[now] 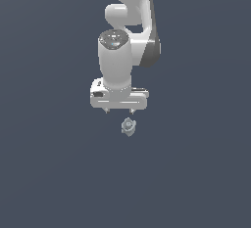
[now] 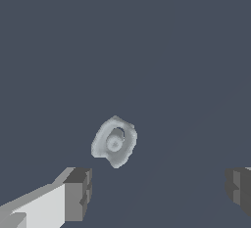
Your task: Pick up the object and move it to a goal position.
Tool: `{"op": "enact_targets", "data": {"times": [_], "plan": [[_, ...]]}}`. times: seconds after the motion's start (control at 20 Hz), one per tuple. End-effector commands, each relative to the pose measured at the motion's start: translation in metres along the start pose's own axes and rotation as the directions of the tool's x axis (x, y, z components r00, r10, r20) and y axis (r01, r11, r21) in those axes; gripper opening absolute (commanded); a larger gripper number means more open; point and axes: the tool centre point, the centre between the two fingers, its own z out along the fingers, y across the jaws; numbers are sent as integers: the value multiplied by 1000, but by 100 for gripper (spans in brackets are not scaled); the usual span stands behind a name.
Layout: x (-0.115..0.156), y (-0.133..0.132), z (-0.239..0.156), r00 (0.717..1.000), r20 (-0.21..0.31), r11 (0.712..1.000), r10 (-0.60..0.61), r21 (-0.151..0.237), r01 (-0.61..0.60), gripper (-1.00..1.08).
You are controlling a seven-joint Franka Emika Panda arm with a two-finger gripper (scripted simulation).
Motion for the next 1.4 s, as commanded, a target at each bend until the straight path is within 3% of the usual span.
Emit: {"op": "enact_targets", "data": {"times": [0.0, 0.65, 1.35], "plan": [[0, 0, 0, 1000, 0, 1000, 0, 0, 0, 100], [-3, -6, 0, 998, 19, 998, -68, -10, 68, 100], [-5, -16, 26, 996, 21, 996, 86, -10, -86, 100]]}}
